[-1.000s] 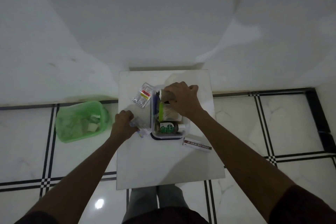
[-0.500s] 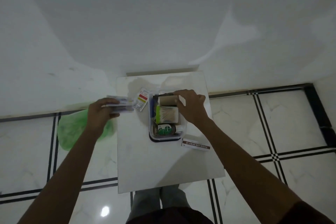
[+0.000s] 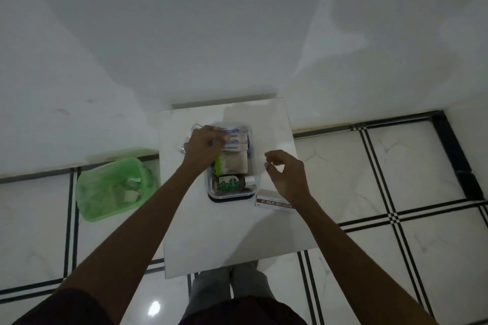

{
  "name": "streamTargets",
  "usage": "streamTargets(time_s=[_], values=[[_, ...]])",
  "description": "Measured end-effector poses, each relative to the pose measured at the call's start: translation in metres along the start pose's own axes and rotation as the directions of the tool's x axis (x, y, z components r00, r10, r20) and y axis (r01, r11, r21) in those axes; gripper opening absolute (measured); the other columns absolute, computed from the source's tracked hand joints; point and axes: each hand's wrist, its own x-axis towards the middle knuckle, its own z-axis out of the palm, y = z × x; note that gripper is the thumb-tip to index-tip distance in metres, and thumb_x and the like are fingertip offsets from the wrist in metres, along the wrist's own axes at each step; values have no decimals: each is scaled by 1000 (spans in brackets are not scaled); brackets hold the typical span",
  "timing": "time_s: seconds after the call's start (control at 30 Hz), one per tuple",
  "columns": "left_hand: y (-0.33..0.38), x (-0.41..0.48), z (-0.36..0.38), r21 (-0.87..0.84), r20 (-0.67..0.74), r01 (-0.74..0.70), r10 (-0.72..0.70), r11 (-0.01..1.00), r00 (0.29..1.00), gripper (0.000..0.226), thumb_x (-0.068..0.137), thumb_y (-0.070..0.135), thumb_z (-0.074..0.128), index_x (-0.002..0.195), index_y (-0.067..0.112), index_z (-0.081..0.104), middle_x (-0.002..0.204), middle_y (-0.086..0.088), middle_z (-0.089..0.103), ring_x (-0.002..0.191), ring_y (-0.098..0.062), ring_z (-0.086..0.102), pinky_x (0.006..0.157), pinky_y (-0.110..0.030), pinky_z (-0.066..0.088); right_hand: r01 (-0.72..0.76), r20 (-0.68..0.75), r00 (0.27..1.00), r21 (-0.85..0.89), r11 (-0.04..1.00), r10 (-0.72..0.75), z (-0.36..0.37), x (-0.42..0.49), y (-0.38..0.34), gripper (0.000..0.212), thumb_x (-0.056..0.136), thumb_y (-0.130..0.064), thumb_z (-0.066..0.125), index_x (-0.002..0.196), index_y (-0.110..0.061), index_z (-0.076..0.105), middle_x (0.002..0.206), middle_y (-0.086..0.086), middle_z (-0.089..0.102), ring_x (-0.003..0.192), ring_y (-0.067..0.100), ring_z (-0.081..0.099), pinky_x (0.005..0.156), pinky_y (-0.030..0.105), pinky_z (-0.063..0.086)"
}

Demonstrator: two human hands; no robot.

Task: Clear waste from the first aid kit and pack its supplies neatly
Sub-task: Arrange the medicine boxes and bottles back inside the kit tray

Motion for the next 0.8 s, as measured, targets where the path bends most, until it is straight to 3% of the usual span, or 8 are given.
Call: streamTargets(time_s=[0.1,0.23,0.33,0.4,0.5,0.57,0.63,0.8], values=[[-5,-5,6,102,-43,-20,25,995,999,35,79,51,56,92,24,74,120,3,65,104,-23,44,87,-38,40,-61,23,998,-51,997,62,-3,-18,22,27,81,-11,67,106,-19,65,99,-2,68,90,17,61,86,50,51],[-9,-18,1,-61,-153,-65,55,996,987,22,76,37,50,86,27,66,105,17,64,92,-10,41,91,-54,42,-18,308,938,-412,911,158,-8,-38,43,56,79,-28,67,131,-26,44,131,-3,50,121,20,42,98,44,33],[-18,-22,-6,-85,-209,-22,4,996,978,26,81,39,46,90,33,69,85,6,61,82,2,48,91,-53,41,181,410,906,-602,778,106,-5,-45,52,64,77,-33,65,135,-23,40,133,2,48,119,25,43,91,43,33],[-19,-22,-11,-191,-251,-33,-17,981,968,23,85,33,47,84,33,70,85,-2,69,86,-7,56,86,-51,45,233,414,907,-637,735,71,-1,-46,60,55,79,-29,64,130,-20,47,126,5,55,111,27,49,84,41,35],[-13,-14,-20,-454,-405,30,-236,891,883,17,83,18,53,77,24,69,74,4,72,77,-17,64,74,-35,49,257,391,920,-623,739,9,3,-43,69,37,80,-20,61,117,-16,58,110,7,63,97,28,56,76,38,35],[-23,-3,-28,-338,-469,177,-328,925,820,14,80,19,57,85,13,69,78,-3,72,77,-19,65,74,-30,48,242,368,930,-588,772,-11,3,-38,71,34,79,-19,62,112,-15,61,104,8,65,93,28,58,75,37,38],[-41,7,-32,-102,-389,303,-318,947,864,18,79,20,62,92,9,68,92,-9,72,87,-26,65,82,-30,49,180,320,948,-552,814,7,-1,-32,70,37,77,-19,63,114,-14,61,105,9,65,93,28,59,78,37,41],[-73,21,-29,219,-166,323,-291,921,942,51,75,24,75,119,3,57,121,-19,57,113,-34,51,96,-39,39,81,98,994,-428,900,-43,-15,-18,52,41,73,-14,72,112,-11,62,102,13,66,90,31,61,72,41,54]])
